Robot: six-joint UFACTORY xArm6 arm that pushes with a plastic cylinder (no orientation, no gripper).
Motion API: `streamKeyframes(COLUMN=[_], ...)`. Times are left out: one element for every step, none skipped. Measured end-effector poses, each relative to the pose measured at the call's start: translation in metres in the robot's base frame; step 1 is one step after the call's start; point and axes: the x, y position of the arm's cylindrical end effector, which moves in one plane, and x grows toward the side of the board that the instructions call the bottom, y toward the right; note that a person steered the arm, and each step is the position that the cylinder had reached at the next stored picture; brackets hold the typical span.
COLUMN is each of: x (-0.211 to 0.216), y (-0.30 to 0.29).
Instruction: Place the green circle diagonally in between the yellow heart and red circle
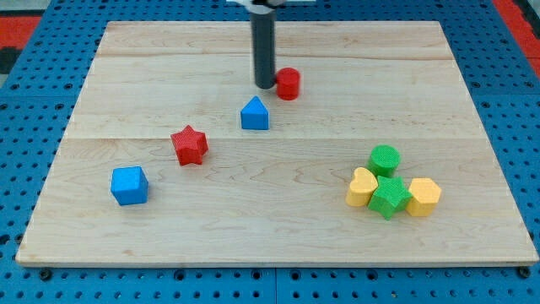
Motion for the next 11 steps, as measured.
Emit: streamKeyframes(x=[0.000,0.045,0.086,0.091,0.072,0.076,0.100,0.148,0.188,0.196,0.178], y=[0.026,0.010,0.067,0.047,-0.030,-0.042,0.034,0.057,0.068,0.094,0.133])
